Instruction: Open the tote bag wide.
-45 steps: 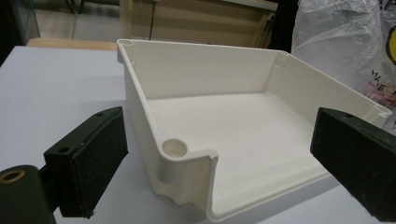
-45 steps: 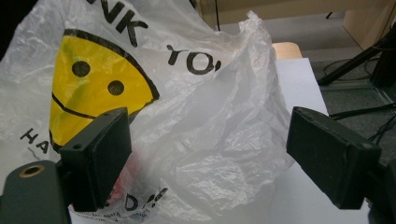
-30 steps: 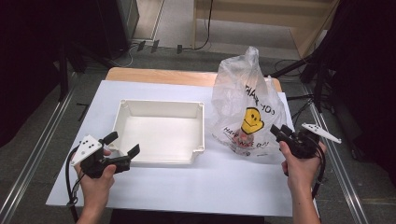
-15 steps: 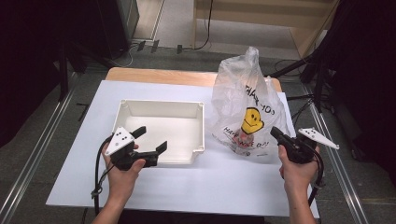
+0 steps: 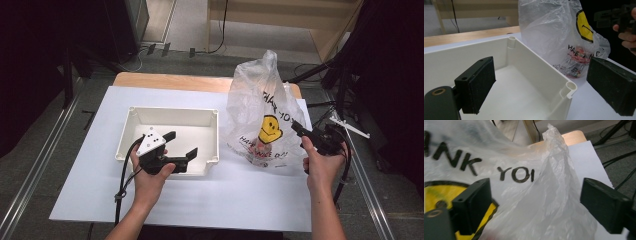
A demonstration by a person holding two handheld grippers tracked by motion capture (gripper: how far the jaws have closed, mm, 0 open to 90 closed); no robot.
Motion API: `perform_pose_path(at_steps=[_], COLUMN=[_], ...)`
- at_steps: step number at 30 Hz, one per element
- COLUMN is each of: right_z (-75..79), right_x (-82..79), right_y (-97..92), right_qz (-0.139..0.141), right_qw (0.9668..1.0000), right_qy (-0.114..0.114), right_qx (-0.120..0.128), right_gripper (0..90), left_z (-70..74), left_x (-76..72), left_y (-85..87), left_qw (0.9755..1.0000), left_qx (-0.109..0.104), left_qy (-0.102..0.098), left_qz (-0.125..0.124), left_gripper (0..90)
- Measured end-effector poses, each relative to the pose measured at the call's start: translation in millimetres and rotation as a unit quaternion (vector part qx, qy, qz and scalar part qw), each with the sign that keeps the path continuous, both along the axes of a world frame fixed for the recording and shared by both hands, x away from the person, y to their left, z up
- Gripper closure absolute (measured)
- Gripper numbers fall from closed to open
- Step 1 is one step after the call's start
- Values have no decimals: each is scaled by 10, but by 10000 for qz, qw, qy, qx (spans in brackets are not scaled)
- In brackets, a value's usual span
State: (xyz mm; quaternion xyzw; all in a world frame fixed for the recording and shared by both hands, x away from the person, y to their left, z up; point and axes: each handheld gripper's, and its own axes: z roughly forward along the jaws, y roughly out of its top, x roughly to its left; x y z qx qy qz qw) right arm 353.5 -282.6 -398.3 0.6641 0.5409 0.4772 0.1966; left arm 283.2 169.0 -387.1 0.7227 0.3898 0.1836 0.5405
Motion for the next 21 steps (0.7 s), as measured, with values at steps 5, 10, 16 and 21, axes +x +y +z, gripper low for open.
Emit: perform_pose_path(at_steps=[5, 10, 16, 21], right_z=[-81, -203, -96, -25], right_x=[186, 165, -87, -336], right_y=[66, 182, 310, 440], right_qz=[245, 552, 845, 1099], right_qw=[9991, 9968, 9960, 9898], right_qy=[323, 523, -297, -836], right_qx=[119, 228, -61, -353], right_gripper=[207, 842, 900, 900], left_z=[-10, -3, 17, 58], left_x=[33, 48, 68, 79], left_y=[-88, -163, -227, -314], left_qw=[10000, 9999, 9997, 9996], left_qx=[23, 36, 62, 6], left_qy=[16, 16, -12, -36], left_qz=[-91, -167, -219, -285], left_gripper=[143, 138, 138, 138])
